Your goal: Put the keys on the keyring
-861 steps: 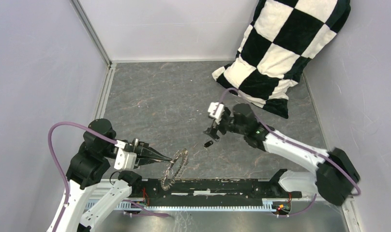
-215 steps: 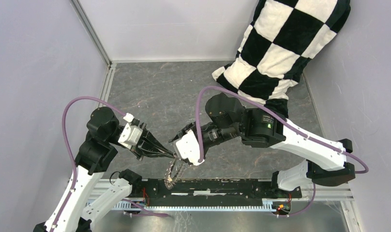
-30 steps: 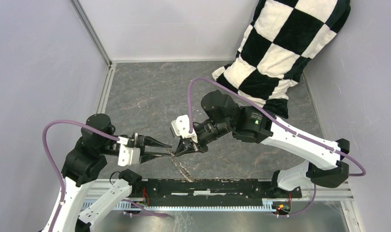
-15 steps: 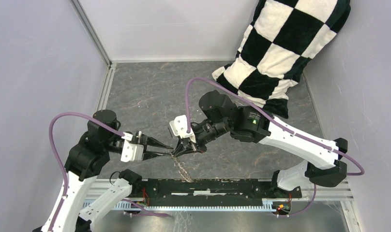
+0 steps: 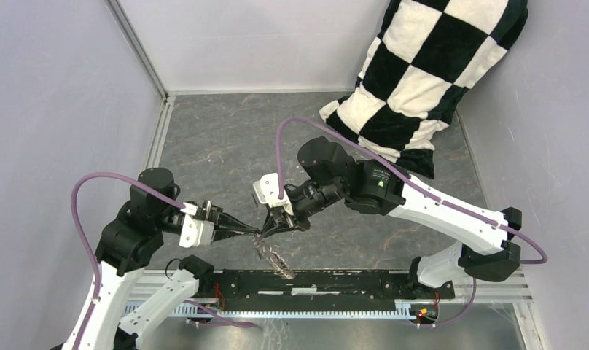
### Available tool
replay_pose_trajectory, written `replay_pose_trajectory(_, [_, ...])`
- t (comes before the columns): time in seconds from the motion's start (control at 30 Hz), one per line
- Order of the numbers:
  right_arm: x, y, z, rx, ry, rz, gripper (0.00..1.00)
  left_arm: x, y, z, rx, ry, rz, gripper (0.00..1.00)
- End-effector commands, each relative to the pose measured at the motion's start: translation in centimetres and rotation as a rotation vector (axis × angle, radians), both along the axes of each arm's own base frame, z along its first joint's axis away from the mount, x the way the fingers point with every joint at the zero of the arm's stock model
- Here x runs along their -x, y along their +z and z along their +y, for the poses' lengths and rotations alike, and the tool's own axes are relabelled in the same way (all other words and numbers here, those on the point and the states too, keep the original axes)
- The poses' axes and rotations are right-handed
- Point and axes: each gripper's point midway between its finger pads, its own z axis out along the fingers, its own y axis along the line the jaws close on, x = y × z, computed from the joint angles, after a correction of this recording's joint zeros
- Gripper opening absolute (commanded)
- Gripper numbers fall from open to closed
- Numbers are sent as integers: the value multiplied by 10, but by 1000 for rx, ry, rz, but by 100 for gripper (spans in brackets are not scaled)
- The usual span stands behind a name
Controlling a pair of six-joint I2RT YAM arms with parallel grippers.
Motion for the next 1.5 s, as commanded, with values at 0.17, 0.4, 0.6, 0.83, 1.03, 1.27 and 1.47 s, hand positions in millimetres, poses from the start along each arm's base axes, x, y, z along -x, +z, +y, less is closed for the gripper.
replay_pose_trajectory(0.17, [-23,36,0,-129,-101,-43,1,9,5,4,6,-19,-32,2])
replay_pose_trajectory(0.4, [-38,32,-7,-142,-172,-33,0,3,4,8,5,22,-145,2])
replay_pose_trajectory(0.6, [-41,26,-5,-125,-182,-14,0,-12,14,11,56,112,-325,2])
replay_pose_trajectory(0.83, [-40,30,-1,-178,-214,50,0,-20,9,16,61,145,-526,2])
replay_pose_trajectory(1.03, [-40,39,0,-296,-261,117,1,-21,1,17,50,150,-543,2])
replay_pose_trajectory(1.27, [-41,48,-4,-360,-284,134,1,-18,-15,19,-18,111,-502,2])
replay_pose_trajectory(1.47, [-36,56,-2,-402,-261,172,1,-15,-20,18,-14,95,-484,2])
